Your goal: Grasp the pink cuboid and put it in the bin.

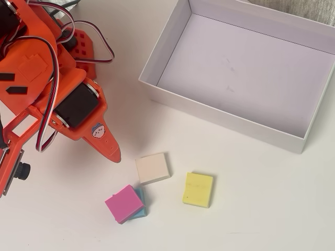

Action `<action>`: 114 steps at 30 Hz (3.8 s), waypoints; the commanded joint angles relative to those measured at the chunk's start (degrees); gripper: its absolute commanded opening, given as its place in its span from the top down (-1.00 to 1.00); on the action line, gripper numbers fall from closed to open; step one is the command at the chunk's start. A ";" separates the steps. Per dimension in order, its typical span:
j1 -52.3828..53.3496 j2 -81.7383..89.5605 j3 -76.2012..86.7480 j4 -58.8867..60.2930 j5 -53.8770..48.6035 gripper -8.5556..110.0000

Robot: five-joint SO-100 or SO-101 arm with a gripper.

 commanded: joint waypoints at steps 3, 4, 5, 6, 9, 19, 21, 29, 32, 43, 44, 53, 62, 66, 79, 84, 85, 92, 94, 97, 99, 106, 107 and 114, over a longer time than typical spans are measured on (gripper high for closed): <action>-0.09 -0.26 -0.26 0.18 -0.44 0.99; -0.09 -0.26 -0.26 0.18 -0.44 0.99; -0.09 -0.26 -0.26 0.18 -0.44 0.99; -0.09 -0.26 -0.26 0.18 -0.44 0.99; -0.09 -0.26 -0.26 0.18 -0.44 0.99; -0.09 -0.26 -0.26 0.18 -0.44 0.99; -0.09 -0.26 -0.26 0.18 -0.44 0.99; -0.09 -0.26 -0.26 0.18 -0.44 0.99; -0.09 -0.26 -0.26 0.18 -0.44 0.99; -1.67 -1.93 -0.53 -1.05 -2.11 0.97; -1.58 -3.78 -0.79 -1.85 -2.55 0.97; -5.63 -34.89 -35.42 -2.37 -5.19 0.81; -8.00 -60.21 -74.00 17.40 -5.19 0.55; -5.10 -64.07 -68.12 17.05 -3.34 0.55; 4.22 -73.30 -54.40 9.84 -2.11 0.49; 6.24 -75.32 -51.42 6.59 -2.29 0.49; 6.68 -75.59 -50.80 6.24 -2.46 0.49; 8.35 -77.70 -47.46 5.01 -2.46 0.49; 8.61 -78.31 -47.46 4.48 -2.37 0.49; 8.96 -79.80 -47.46 2.37 -2.37 0.49; 9.40 -80.86 -47.20 0.97 -2.64 0.50; 9.49 -82.53 -46.67 -0.70 -2.46 0.49; 9.58 -82.53 -46.49 -0.79 -2.46 0.49; 9.76 -81.83 -44.65 -0.88 -2.29 0.49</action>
